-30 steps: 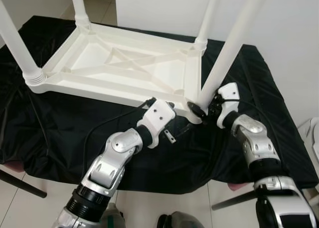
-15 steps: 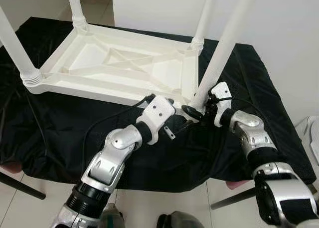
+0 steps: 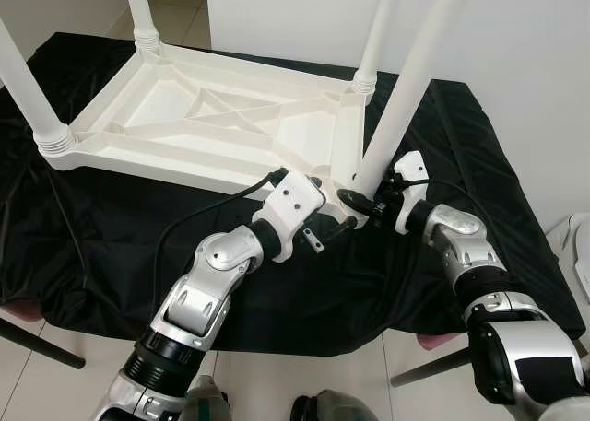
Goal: Building children table
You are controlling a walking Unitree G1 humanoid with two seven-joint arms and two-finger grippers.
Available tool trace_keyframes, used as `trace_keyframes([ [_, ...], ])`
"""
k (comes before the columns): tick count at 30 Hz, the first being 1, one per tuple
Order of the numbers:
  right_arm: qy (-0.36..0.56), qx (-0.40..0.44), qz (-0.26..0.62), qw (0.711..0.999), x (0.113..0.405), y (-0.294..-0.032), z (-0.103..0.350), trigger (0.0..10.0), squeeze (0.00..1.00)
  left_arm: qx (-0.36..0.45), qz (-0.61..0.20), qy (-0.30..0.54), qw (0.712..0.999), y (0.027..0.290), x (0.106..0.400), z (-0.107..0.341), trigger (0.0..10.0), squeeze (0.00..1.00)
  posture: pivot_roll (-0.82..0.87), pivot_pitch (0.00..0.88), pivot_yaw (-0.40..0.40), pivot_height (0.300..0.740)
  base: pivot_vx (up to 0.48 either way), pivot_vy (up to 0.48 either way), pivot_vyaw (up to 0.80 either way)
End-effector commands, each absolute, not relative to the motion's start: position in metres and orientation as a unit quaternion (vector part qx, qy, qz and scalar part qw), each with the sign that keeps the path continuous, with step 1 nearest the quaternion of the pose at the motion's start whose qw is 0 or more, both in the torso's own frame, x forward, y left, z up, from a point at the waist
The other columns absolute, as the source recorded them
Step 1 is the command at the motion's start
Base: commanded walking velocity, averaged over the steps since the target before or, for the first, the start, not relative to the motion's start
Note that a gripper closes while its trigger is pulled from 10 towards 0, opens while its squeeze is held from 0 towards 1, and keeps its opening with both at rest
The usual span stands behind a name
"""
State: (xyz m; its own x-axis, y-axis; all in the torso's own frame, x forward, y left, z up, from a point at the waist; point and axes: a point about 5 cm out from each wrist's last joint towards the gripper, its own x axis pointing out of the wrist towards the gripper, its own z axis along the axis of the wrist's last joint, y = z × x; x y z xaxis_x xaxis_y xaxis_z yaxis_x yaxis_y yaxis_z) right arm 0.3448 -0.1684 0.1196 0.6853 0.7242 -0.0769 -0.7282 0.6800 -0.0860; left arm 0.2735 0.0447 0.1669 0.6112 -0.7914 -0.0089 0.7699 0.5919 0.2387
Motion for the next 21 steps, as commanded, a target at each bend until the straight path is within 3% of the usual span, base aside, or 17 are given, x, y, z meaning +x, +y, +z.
trace_keyframes([
  [1, 0.026, -0.047, 0.4, 0.915, 0.343, -0.165, 0.114, 10.0, 0.0, 0.114, -0.437, -0.05, 0.891, 0.044, 0.275, 0.167, 10.0, 0.0, 0.01, 0.0, -0.057, 0.74, 0.0, 0.0, 0.0],
  [12, -0.031, -0.023, 0.287, 0.957, 0.327, -0.158, 0.125, 10.0, 0.0, 0.111, -0.448, -0.05, 0.885, 0.04, 0.275, 0.166, 10.0, 0.0, -0.03, 0.0, -0.046, 0.74, 0.0, 0.0, 0.0],
  [15, -0.047, -0.022, 0.178, 0.983, 0.328, -0.162, 0.133, 10.0, 0.0, 0.109, -0.45, -0.049, 0.885, 0.038, 0.274, 0.165, 10.0, 0.0, -0.03, 0.0, -0.05, 0.74, 0.0, 0.0, 0.0],
  [17, -0.047, -0.022, 0.178, 0.983, 0.328, -0.162, 0.133, 10.0, 0.0, 0.109, -0.45, -0.049, 0.885, 0.038, 0.274, 0.165, 10.0, 0.0, -0.03, 0.0, -0.05, 0.74, 0.0, 0.0, 0.0],
  [21, -0.032, -0.001, 0.004, 0.999, 0.324, -0.171, 0.129, 10.0, 0.0, 0.107, -0.451, -0.048, 0.885, 0.038, 0.273, 0.164, 10.0, 0.0, -0.03, 0.0, -0.053, 0.74, 0.0, 0.0, 0.0],
])
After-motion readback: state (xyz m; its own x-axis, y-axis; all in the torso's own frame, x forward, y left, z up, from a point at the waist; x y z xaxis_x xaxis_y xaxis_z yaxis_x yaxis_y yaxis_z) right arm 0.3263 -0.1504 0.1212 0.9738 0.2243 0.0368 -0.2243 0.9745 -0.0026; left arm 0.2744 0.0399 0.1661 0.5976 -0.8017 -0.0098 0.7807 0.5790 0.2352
